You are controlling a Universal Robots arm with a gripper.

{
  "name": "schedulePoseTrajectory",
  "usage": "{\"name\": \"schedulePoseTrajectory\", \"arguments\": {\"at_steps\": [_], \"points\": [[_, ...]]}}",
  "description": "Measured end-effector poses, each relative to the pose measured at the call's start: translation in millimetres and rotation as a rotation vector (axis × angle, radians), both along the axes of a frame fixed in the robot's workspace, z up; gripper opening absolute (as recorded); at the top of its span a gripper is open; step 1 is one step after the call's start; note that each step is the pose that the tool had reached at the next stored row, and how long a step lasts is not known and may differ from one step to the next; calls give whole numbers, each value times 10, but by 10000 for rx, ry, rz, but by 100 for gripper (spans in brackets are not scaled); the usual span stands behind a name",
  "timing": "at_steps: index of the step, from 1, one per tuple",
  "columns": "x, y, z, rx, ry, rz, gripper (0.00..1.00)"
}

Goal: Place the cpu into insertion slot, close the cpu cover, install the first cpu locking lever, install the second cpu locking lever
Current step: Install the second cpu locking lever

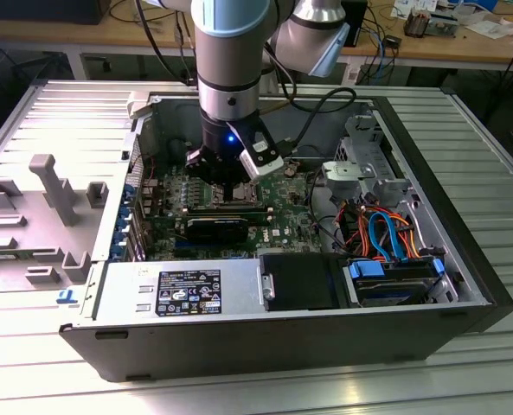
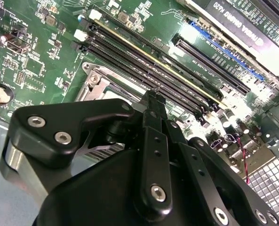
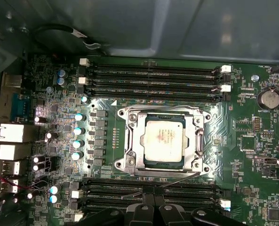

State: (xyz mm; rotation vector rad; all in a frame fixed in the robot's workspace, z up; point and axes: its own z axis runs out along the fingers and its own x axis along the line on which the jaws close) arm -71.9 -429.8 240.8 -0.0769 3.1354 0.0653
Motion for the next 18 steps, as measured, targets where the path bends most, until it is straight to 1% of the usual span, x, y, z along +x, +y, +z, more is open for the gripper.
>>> {"name": "schedulePoseTrajectory", "arguments": {"at_steps": [18], "points": [[0, 0, -18, 1, 0, 0, 11]]}}
